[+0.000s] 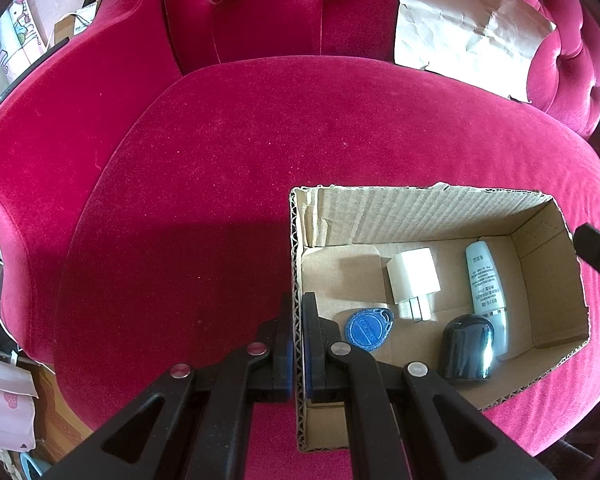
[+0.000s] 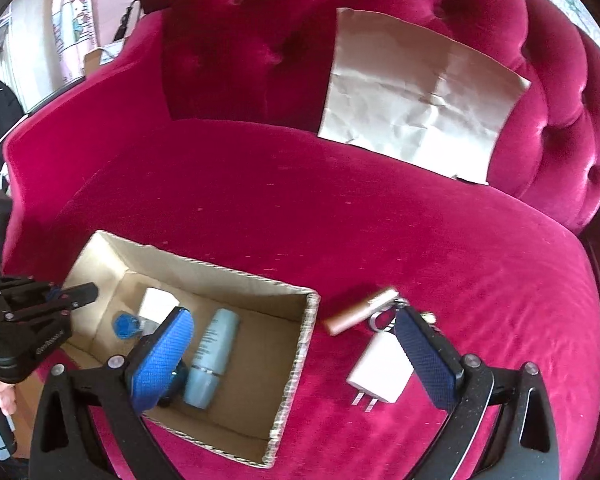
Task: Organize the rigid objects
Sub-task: 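Withdraw the right gripper toward the larger white charger and keys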
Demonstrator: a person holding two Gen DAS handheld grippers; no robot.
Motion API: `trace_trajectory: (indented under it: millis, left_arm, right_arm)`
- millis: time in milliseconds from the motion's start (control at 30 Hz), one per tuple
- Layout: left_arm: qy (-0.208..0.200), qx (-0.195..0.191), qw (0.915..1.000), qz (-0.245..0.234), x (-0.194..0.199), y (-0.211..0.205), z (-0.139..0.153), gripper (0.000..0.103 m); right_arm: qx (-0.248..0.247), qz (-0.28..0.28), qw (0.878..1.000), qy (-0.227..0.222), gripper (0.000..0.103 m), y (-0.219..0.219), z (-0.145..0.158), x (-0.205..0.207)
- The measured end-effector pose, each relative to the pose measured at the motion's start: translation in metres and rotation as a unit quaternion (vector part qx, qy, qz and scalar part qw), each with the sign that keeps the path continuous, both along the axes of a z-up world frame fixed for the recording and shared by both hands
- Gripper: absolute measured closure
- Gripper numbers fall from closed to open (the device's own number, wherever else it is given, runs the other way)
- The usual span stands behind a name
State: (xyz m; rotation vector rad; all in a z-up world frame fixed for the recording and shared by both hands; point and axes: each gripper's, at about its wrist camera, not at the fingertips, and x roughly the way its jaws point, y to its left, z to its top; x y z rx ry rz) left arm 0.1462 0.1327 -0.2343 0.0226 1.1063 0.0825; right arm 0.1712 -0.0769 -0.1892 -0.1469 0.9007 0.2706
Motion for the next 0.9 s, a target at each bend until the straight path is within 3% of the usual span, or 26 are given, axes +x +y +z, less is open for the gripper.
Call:
trace_trajectory:
  millis: [900]
  left_arm:
    - [0.000, 0.003, 1.0000, 0.000, 0.000, 0.001, 0.001, 0.100]
  right_arm:
    - [-0.013, -0.066, 0.998, 0.013, 0.000, -0.081, -0.015, 0.004]
